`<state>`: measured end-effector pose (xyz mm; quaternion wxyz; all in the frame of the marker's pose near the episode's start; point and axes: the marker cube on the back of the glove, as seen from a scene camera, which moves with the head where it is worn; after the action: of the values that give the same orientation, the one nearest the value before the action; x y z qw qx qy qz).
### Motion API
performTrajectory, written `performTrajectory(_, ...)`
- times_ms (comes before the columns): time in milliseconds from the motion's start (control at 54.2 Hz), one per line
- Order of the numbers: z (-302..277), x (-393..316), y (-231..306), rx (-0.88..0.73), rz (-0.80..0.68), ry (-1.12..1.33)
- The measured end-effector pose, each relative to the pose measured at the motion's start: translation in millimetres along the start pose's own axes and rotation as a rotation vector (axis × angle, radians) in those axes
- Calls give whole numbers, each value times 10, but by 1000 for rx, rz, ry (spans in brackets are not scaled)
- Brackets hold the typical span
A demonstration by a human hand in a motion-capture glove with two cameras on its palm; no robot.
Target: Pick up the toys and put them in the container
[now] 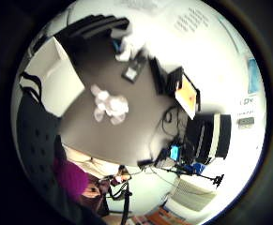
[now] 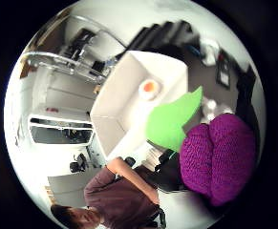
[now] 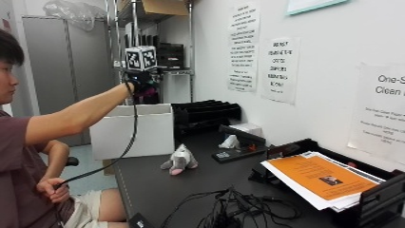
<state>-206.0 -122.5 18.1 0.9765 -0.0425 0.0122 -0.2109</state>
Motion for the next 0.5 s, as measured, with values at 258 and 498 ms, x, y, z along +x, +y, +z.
performTrajectory(258, -161, -1481, -664, 99, -274, 6)
performTrajectory(498, 521, -2076, -638, 8, -544, -27)
